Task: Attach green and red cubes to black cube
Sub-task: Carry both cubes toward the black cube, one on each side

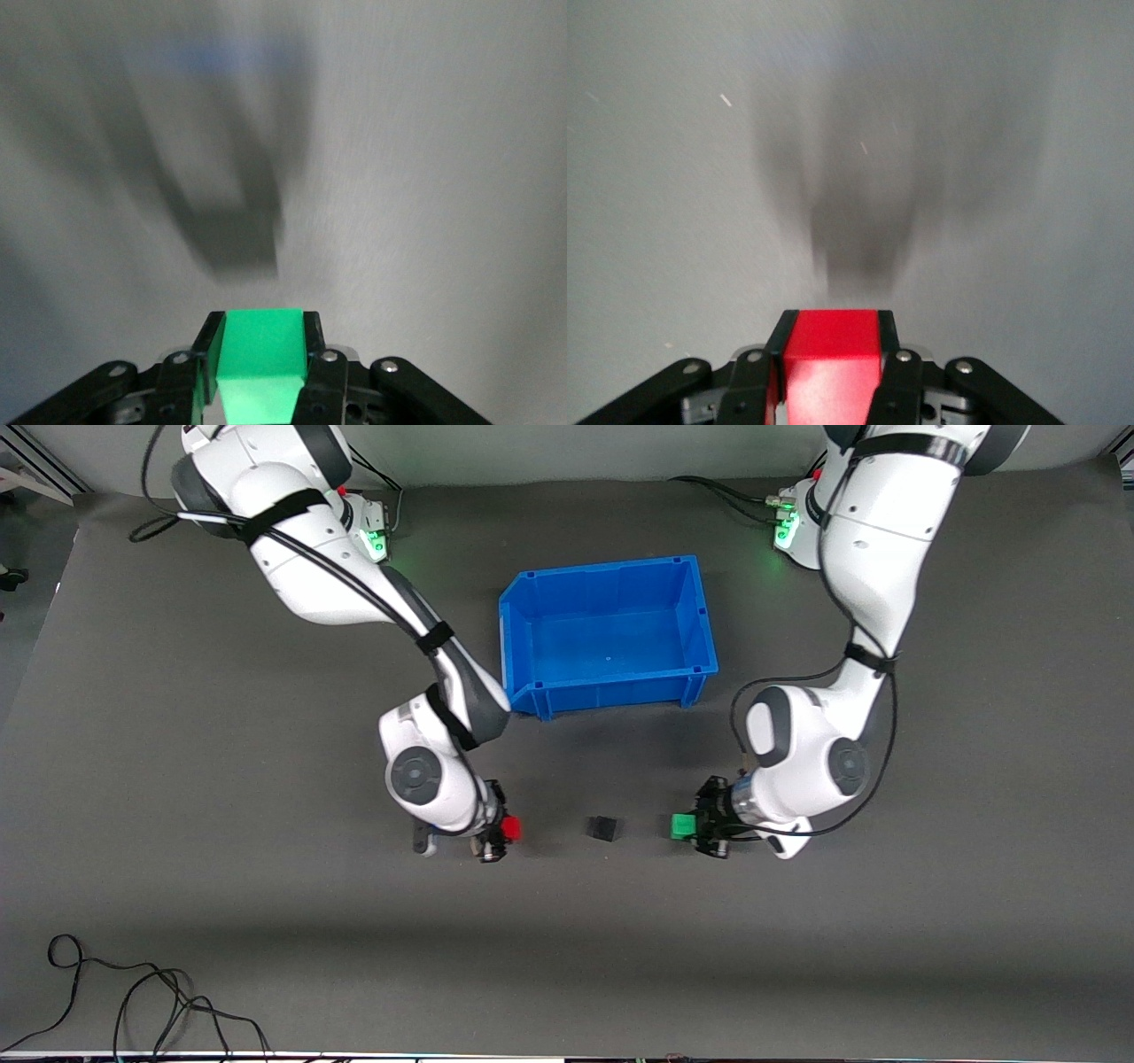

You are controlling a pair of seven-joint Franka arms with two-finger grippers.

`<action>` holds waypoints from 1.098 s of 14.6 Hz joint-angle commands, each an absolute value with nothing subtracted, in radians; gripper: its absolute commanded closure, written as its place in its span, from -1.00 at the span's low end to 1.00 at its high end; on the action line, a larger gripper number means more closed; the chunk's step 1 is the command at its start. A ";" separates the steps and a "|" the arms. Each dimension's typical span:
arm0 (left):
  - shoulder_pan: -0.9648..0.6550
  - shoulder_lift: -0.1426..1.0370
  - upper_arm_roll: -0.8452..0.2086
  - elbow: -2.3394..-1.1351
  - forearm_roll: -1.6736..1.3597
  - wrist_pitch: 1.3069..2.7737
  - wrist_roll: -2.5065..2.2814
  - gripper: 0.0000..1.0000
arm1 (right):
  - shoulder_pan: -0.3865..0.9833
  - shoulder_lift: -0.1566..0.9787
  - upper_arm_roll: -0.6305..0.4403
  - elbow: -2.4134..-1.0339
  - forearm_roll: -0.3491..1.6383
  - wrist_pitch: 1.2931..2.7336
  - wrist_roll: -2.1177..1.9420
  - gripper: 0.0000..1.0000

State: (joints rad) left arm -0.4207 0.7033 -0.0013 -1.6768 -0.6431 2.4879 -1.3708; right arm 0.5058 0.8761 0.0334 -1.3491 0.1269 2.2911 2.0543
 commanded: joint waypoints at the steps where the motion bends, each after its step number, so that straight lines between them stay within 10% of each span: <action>1: -0.468 0.756 0.018 -1.600 -0.623 2.484 -1.402 0.63 | 0.538 0.962 0.018 -1.201 0.127 2.258 2.207 1.00; 16: -0.548 0.856 0.018 -1.503 -0.606 2.542 -1.479 0.63 | 0.627 1.037 0.014 -1.137 0.040 2.256 2.464 1.00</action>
State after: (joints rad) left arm -0.5217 0.8332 -0.0003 -1.5324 -0.6210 2.5268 -1.4280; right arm 0.6191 1.0039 0.0252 -1.2054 0.0590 2.2779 2.4291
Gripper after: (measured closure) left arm 0.630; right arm 0.608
